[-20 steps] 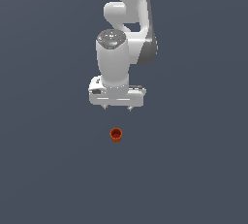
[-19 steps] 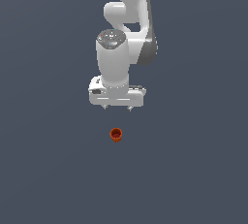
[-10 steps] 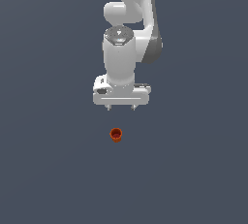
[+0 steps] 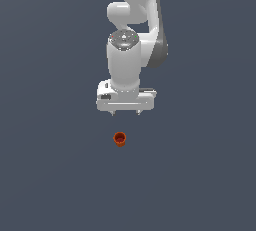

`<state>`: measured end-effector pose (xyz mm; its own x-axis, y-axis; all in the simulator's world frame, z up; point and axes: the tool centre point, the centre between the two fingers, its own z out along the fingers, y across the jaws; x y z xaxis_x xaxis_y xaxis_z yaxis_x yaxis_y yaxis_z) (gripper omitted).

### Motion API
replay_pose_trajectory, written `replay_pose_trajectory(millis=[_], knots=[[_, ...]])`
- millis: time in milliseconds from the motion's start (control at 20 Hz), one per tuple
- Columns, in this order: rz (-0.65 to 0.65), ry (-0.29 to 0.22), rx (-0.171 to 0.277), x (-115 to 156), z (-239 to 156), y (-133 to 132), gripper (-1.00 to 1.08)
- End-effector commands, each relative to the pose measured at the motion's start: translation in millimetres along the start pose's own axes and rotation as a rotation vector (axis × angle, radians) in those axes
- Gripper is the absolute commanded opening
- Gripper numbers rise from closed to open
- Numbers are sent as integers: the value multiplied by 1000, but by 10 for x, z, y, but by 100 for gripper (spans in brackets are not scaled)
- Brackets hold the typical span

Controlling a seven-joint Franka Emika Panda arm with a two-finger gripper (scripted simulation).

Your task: Pick up the object and move it to a goal position.

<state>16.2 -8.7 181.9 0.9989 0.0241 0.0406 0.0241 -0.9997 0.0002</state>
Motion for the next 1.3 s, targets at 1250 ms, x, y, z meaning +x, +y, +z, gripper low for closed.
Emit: replay_pose_trajectory(millis=[1250], knots=[[-142,-41,3,434,953,287,100]])
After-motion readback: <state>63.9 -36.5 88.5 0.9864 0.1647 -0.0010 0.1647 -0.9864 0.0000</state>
